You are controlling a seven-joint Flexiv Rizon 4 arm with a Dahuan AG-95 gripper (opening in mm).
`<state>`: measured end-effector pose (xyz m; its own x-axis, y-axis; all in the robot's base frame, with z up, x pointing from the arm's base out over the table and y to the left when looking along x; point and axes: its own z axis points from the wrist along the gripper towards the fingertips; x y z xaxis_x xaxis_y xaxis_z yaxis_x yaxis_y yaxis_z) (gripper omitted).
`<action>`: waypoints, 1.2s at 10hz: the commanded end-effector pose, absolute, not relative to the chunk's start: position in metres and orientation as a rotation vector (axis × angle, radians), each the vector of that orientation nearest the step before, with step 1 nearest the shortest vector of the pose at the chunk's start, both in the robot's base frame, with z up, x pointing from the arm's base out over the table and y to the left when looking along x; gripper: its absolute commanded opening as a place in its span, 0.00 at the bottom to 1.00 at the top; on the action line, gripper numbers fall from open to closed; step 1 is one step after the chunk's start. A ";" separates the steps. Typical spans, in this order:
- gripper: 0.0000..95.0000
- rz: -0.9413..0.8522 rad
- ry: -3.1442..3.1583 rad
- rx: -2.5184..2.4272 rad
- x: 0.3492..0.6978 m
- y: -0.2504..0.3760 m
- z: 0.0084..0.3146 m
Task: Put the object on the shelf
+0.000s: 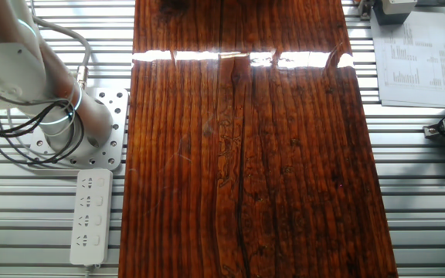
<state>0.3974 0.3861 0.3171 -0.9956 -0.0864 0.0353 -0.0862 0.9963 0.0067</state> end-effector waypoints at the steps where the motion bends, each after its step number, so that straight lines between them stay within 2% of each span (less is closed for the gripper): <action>1: 0.00 -0.009 -3.107 0.120 0.396 0.391 0.315; 12: 0.00 0.000 -3.108 0.068 0.391 0.430 0.310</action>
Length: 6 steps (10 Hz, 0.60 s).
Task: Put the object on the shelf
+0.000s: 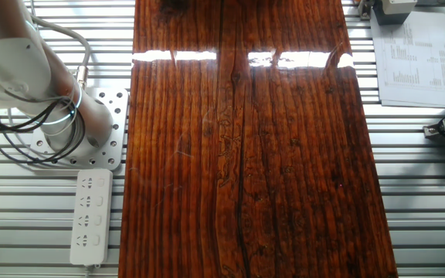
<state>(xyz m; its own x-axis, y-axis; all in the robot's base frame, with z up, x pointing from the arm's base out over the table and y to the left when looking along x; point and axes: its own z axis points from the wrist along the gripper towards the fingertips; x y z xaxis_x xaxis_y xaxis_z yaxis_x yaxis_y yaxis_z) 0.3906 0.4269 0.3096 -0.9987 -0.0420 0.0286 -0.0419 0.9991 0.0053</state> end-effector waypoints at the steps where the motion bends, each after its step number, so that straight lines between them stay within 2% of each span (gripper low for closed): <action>1: 0.00 0.002 -3.108 0.069 0.390 0.432 0.309; 6: 0.00 0.008 -3.106 0.077 0.388 0.449 0.311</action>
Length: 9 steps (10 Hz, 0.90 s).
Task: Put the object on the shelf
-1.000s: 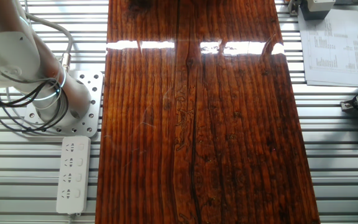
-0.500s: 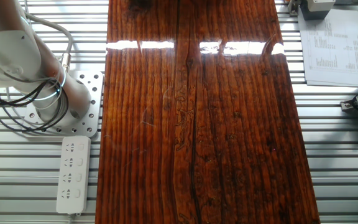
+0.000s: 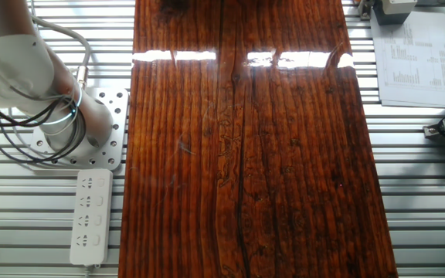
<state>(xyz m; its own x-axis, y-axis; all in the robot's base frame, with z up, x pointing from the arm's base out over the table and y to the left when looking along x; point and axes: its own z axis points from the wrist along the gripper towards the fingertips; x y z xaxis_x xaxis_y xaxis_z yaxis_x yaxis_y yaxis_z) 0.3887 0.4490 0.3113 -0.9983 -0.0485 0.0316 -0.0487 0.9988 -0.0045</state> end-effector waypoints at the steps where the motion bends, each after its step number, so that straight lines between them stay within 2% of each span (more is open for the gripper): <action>1: 0.00 0.007 -3.105 0.077 0.389 0.451 0.312; 9: 0.00 0.001 -3.106 0.082 0.387 0.456 0.312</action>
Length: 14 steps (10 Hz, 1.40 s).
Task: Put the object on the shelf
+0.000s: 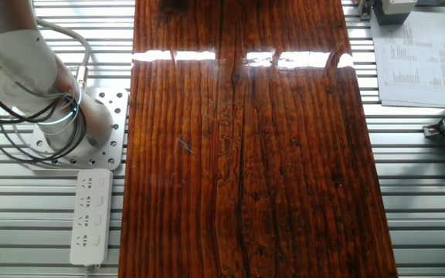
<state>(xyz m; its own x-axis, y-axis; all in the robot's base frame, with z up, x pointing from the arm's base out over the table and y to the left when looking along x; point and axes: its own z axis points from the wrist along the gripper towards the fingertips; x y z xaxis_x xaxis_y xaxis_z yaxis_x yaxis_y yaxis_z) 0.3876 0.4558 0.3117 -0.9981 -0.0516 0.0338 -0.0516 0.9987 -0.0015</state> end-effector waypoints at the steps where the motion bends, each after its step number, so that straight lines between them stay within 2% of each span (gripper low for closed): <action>1: 0.00 0.000 -3.106 0.085 0.387 0.458 0.312; 14: 0.00 0.006 -3.109 0.089 0.386 0.466 0.308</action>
<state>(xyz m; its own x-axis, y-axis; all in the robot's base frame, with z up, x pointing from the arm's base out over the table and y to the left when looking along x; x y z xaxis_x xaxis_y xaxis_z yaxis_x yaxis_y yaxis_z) 0.3863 0.4667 0.3083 -0.9978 -0.0576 0.0318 -0.0577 0.9983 -0.0036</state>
